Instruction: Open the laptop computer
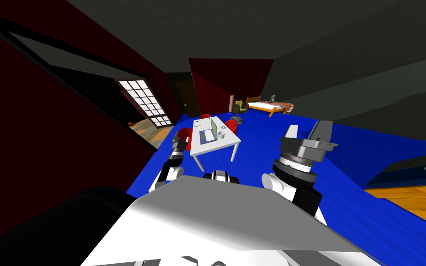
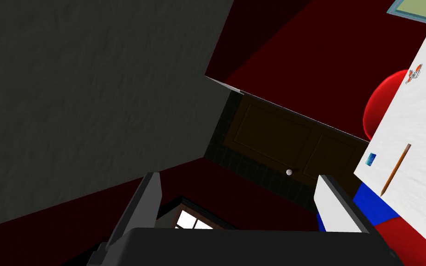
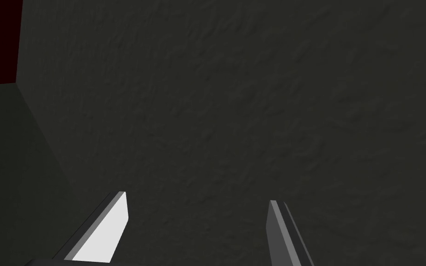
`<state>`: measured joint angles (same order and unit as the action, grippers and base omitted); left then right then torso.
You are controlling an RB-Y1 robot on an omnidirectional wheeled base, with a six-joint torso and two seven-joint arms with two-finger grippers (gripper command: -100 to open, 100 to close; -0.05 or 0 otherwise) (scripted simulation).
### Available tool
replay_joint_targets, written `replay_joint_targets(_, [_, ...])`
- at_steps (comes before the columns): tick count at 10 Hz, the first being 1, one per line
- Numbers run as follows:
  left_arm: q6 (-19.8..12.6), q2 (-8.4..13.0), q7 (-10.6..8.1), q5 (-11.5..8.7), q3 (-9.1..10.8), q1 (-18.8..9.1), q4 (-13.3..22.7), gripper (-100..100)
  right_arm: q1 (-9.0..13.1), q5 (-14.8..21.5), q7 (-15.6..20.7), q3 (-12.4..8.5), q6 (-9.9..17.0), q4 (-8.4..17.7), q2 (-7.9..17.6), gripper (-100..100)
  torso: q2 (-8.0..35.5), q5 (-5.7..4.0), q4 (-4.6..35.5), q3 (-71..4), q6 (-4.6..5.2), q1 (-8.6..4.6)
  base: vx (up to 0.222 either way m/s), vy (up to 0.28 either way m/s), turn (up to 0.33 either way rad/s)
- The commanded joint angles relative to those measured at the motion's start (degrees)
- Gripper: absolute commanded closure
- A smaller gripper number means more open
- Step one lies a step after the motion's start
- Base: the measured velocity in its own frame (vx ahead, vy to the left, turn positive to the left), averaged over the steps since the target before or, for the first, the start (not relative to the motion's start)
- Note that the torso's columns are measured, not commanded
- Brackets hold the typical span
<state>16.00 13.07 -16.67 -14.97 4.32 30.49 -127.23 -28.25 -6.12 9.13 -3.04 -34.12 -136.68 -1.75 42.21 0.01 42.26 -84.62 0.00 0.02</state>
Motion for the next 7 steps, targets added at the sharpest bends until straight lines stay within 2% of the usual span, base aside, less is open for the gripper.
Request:
replay_joint_targets(1, [-2.0,0.5,-2.25,-2.5,0.39,-0.3,0.8,-100,0.0,0.0,0.0,0.0,0.0,0.0,0.0,0,0.2,0.0,0.0,0.1,0.0,0.02,-0.002,-0.245,0.06])
replay_joint_targets(7, [-5.8,2.6,-5.89,-8.0,2.05,-1.0,3.9,-100,0.0,0.0,0.0,0.0,0.0,0.0,0.0,0,0.1,-0.01,0.0,0.0,0.0,-0.05,0.052,-0.211,0.067])
